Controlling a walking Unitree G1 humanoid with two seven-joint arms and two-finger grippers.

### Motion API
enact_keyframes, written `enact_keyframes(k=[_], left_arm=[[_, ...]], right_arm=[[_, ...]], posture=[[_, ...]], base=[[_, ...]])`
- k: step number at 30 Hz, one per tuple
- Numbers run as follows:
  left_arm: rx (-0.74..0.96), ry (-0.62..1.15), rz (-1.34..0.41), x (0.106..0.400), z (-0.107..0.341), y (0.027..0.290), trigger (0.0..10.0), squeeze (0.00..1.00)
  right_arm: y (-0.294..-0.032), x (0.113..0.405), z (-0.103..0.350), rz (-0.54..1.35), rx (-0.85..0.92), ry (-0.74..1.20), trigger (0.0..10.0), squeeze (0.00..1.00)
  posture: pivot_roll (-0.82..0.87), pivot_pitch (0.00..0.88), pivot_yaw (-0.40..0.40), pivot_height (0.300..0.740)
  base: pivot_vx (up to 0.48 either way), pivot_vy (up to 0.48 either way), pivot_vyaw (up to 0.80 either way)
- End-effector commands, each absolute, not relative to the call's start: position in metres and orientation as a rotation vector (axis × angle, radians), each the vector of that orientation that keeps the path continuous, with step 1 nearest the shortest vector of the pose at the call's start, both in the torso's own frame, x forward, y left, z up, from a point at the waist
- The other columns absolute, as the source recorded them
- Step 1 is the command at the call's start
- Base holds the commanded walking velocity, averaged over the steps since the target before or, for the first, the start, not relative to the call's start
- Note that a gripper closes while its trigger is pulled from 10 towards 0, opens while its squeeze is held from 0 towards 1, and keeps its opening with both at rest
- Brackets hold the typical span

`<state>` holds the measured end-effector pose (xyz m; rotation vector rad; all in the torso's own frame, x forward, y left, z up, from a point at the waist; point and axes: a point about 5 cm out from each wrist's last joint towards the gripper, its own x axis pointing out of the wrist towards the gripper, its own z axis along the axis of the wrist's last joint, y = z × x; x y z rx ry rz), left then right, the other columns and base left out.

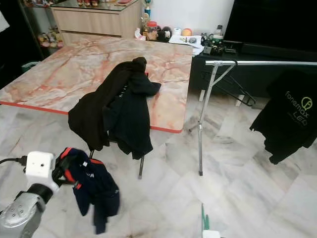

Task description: Hang hanger

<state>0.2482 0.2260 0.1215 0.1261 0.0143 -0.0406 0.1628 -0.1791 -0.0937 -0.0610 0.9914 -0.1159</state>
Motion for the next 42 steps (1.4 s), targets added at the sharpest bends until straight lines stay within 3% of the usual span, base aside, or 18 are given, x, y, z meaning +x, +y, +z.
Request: enact_keyframes(k=[1, 15, 32, 39, 42], left_arm=[[0.16, -0.05, -0.028, 0.248, 0.135, 0.231, 10.0, 0.0], [0.137, -0.082, -0.066, 0.251, 0.141, 0.22, 10.0, 0.0], [0.132, -0.096, -0.066, 0.253, 0.146, 0.221, 10.0, 0.0], [0.13, -0.163, -0.079, 0.263, 0.169, 0.222, 10.0, 0.0], [0.141, -0.28, -0.083, 0.276, 0.206, 0.223, 10.0, 0.0]], right_arm=[[-0.179, 0.157, -0.096, -0.111, -0.065, 1.011, 10.0, 0.0], [-0.19, 0.163, -0.093, -0.122, -0.072, 1.002, 10.0, 0.0], [-0.194, 0.161, -0.093, -0.132, -0.058, 1.017, 10.0, 0.0], [-0.194, 0.16, -0.094, -0.126, -0.063, 1.025, 10.0, 0.0], [-0.189, 0.16, -0.095, -0.119, -0.063, 1.027, 10.0, 0.0]], posture=[[0.11, 0.048, 0.001, 0.74], [0.1, 0.049, -0.005, 0.74], [0.11, 0.033, 0.005, 0.74], [0.11, 0.025, 0.01, 0.74], [0.12, 0.024, 0.011, 0.74]], base=[[0.0, 0.0, 0.0], [0.0, 0.0, 0.0], [0.314, 0.0, -0.19], [0.417, 0.0, 0.0], [0.48, 0.0, 0.0]])
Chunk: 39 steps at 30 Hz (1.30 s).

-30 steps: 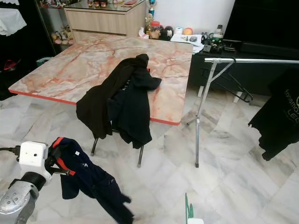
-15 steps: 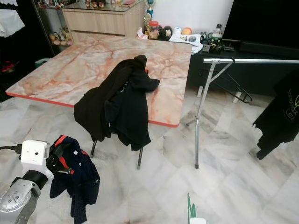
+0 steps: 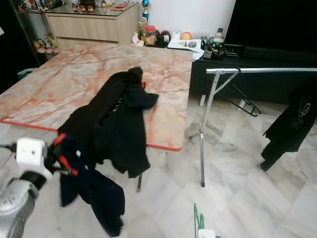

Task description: Hang hanger

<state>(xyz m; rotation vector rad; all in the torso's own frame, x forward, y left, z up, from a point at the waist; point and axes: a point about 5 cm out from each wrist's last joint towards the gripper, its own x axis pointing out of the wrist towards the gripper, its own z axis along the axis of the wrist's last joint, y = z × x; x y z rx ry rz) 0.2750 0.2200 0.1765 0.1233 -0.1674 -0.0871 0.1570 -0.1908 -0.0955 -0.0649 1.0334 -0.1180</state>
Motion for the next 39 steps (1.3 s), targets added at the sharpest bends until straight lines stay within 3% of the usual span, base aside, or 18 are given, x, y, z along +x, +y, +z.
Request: enact_keyframes(k=[1, 10, 20, 25, 32, 39], left_arm=[[0.144, -0.316, -0.086, 0.281, 0.219, 0.223, 10.0, 0.0], [0.137, -0.568, -0.184, 0.313, 0.303, 0.201, 10.0, 0.0], [0.101, -0.633, -0.196, 0.343, 0.33, 0.189, 10.0, 0.0], [0.112, -0.661, -0.221, 0.356, 0.345, 0.184, 10.0, 0.0], [0.125, -0.547, -0.218, 0.361, 0.317, 0.19, 10.0, 0.0], [0.132, -0.252, -0.244, 0.333, 0.233, 0.203, 10.0, 0.0]], right_arm=[[-0.187, 0.16, -0.095, -0.117, -0.063, 1.027, 10.0, 0.0], [-0.178, 0.172, -0.091, -0.112, -0.062, 1.007, 10.0, 0.0], [-0.162, 0.185, -0.086, -0.106, -0.052, 0.984, 10.0, 0.0], [-0.175, 0.176, -0.089, -0.133, -0.042, 0.992, 10.0, 0.0], [-0.181, 0.168, -0.092, -0.137, -0.042, 1.003, 10.0, 0.0], [-0.191, 0.159, -0.095, -0.142, -0.051, 1.018, 10.0, 0.0]], posture=[[0.12, 0.024, 0.012, 0.74], [0.12, 0.032, 0.013, 0.74], [0.11, 0.025, 0.022, 0.74], [0.11, 0.023, 0.029, 0.74], [0.12, 0.032, 0.031, 0.74], [0.12, 0.047, 0.029, 0.74]], base=[[0.48, 0.0, 0.0], [0.48, 0.0, 0.0], [0.48, 0.0, 0.0], [0.48, 0.0, 0.0], [0.412, 0.0, 0.0], [0.0, 0.0, 0.0]])
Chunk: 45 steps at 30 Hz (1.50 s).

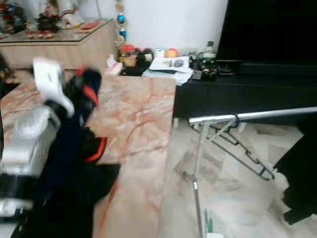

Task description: Hang hanger

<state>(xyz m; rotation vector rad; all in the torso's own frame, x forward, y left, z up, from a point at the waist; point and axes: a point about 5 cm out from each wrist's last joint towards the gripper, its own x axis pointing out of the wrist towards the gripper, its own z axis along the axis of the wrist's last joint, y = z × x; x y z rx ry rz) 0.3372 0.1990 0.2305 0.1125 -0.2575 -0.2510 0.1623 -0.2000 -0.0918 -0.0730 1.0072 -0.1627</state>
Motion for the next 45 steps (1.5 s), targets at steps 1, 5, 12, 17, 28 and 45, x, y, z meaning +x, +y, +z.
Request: enact_keyframes(k=[1, 5, 12, 17, 28, 45], left_arm=[[0.125, -0.236, -0.237, 0.33, 0.228, 0.205, 10.0, 0.0], [0.082, -0.131, -0.158, 0.307, 0.194, 0.22, 10.0, 0.0], [0.055, -0.033, -0.135, 0.275, 0.172, 0.224, 10.0, 0.24], [0.094, 0.018, -0.148, 0.261, 0.16, 0.223, 10.0, 1.0], [0.107, 0.074, -0.189, 0.231, 0.147, 0.218, 10.0, 1.0], [0.137, 0.021, -0.127, 0.227, 0.145, 0.217, 10.0, 0.0]], right_arm=[[-0.192, 0.158, -0.095, -0.141, -0.052, 1.019, 10.0, 0.0], [-0.197, 0.154, -0.096, -0.141, -0.057, 1.024, 10.0, 0.0], [-0.194, 0.157, -0.095, -0.133, -0.064, 1.021, 10.0, 0.0], [-0.198, 0.155, -0.095, -0.133, -0.067, 1.024, 10.0, 0.0], [-0.192, 0.156, -0.095, -0.125, -0.072, 1.023, 10.0, 0.0], [-0.185, 0.161, -0.094, -0.12, -0.075, 1.02, 10.0, 0.0]], posture=[[0.12, 0.048, 0.029, 0.74], [0.12, 0.052, 0.031, 0.74], [0.13, 0.051, 0.032, 0.74], [0.12, 0.05, 0.032, 0.74], [0.12, 0.033, 0.037, 0.74], [0.12, 0.029, 0.027, 0.74]], base=[[0.0, 0.0, 0.0], [0.0, 0.0, 0.0], [0.0, 0.0, 0.0], [0.0, 0.0, 0.0], [0.0, 0.0, 0.0], [0.0, -0.068, 0.0]])
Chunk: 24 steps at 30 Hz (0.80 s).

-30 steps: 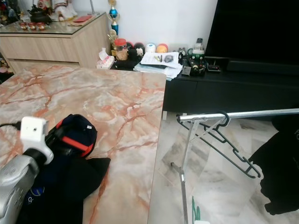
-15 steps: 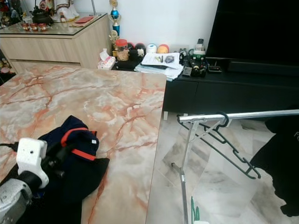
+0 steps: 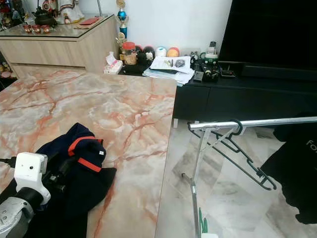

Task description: Hang hanger

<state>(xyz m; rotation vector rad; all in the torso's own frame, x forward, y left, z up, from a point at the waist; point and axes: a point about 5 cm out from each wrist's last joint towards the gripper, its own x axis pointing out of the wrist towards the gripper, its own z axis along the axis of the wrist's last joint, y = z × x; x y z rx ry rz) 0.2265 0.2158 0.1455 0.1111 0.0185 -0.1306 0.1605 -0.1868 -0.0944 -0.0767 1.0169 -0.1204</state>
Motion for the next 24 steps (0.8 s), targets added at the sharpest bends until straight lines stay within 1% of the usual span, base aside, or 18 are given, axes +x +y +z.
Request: enact_keyframes(k=[1, 5, 12, 24], left_arm=[[0.134, 0.016, -0.124, 0.2277, 0.1459, 0.2171, 10.0, 0.0], [0.135, 0.012, -0.124, 0.2284, 0.1461, 0.2164, 10.0, 0.0], [0.141, 0.009, -0.129, 0.2294, 0.1445, 0.2148, 10.0, 0.0], [0.147, -0.001, -0.12, 0.2327, 0.1465, 0.2151, 10.0, 0.0]], right_arm=[[-0.1841, 0.1612, -0.0946, -0.126, -0.068, 1.022, 10.0, 0.0], [-0.1837, 0.1605, -0.095, -0.127, -0.071, 1.03, 10.0, 0.0], [-0.1815, 0.1636, -0.0941, -0.121, -0.078, 1.029, 10.0, 0.0], [-0.1758, 0.1681, -0.0926, -0.113, -0.08, 1.012, 10.0, 0.0]], posture=[[0.12, 0.033, 0.025, 0.74], [0.12, 0.037, 0.024, 0.74], [0.12, 0.043, 0.026, 0.74], [0.12, 0.049, 0.027, 0.74]], base=[[0.0, -0.48, 0.0], [0.0, -0.48, 0.0], [0.0, -0.48, -0.76], [0.0, -0.48, 0.0]])
